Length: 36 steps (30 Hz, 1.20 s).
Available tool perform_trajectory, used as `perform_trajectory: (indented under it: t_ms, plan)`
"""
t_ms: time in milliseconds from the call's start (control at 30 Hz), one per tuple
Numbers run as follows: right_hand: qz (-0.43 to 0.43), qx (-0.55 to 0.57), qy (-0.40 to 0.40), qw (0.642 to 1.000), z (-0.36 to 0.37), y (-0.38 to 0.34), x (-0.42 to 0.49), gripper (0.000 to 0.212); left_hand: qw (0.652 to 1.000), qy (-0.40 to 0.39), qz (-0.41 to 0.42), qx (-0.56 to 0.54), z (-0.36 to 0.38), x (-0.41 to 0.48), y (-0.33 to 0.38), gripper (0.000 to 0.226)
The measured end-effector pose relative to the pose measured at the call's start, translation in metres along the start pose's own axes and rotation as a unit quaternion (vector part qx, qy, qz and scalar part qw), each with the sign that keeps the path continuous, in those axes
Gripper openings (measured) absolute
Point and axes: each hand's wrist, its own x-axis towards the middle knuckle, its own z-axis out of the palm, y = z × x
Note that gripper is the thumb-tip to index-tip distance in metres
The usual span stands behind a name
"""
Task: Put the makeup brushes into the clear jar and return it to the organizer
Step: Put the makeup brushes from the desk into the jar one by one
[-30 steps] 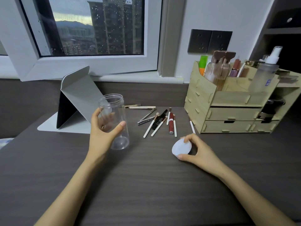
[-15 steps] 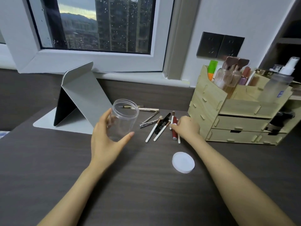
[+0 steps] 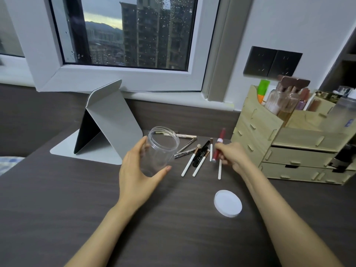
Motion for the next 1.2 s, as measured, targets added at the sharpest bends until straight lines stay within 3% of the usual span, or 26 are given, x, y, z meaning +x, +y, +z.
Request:
perform_trajectory:
  t_ms: [100, 167, 300, 433, 500, 633, 733, 800, 900, 967, 1000, 1033, 1100, 1200]
  plan:
    - [-0.128, 0.215, -0.052, 0.967, -0.005, -0.035, -0.05, 0.017, 1.0, 0.007, 0.007, 0.008, -0.001, 0.0, 0.003, 0.085]
    - [-0.214, 0.265, -0.095, 0.935, -0.002, -0.053, -0.084, 0.01, 1.0, 0.01, 0.016, 0.02, -0.001, 0.0, 0.004, 0.086]
    - [-0.268, 0.171, -0.143, 0.937, 0.02, -0.061, -0.119, 0.013, 0.998, -0.001, 0.042, 0.039, -0.003, -0.002, 0.005, 0.08]
    - [-0.31, -0.054, -0.085, 0.945, 0.038, -0.046, -0.124, 0.011, 0.989, -0.022, 0.116, 0.089, -0.008, -0.001, 0.005, 0.071]
    - [-0.312, -0.063, -0.074, 0.945, 0.042, -0.039, -0.126, 0.005, 0.985, -0.03, 0.132, 0.106, -0.008, -0.001, 0.004, 0.071]
    - [-0.271, -0.047, -0.066, 0.959, 0.045, -0.028, -0.127, 0.018, 0.976, -0.042, 0.163, 0.14, -0.007, -0.001, 0.0, 0.071]
    - [-0.308, -0.122, -0.066, 0.941, 0.041, -0.021, -0.125, 0.002, 0.972, -0.057, 0.174, 0.145, -0.006, -0.001, -0.002, 0.07]
    - [-0.328, -0.158, -0.107, 0.925, 0.036, -0.018, -0.124, 0.013, 0.972, -0.071, 0.174, 0.145, -0.006, -0.002, -0.003, 0.07]
    - [-0.29, -0.056, -0.148, 0.944, 0.025, -0.018, -0.114, 0.02, 0.975, -0.076, 0.155, 0.142, -0.007, -0.002, -0.004, 0.07]
    - [-0.239, 0.047, -0.086, 0.966, 0.018, -0.015, -0.092, 0.026, 0.979, -0.065, 0.131, 0.142, -0.009, 0.0, -0.003, 0.072]
    - [-0.232, 0.036, -0.027, 0.972, 0.015, -0.011, -0.076, 0.025, 0.981, -0.059, 0.118, 0.14, -0.009, 0.001, -0.003, 0.073]
    - [-0.24, -0.037, 0.027, 0.97, 0.013, -0.006, -0.056, 0.023, 0.984, -0.052, 0.104, 0.135, -0.009, 0.002, -0.003, 0.074]
    - [-0.248, -0.255, 0.067, 0.932, 0.011, 0.003, -0.026, 0.022, 0.988, -0.038, 0.081, 0.126, -0.01, 0.002, -0.002, 0.075]
    - [-0.283, -0.452, -0.012, 0.846, 0.015, 0.014, 0.004, 0.028, 0.989, -0.026, 0.077, 0.125, -0.011, 0.004, -0.004, 0.076]
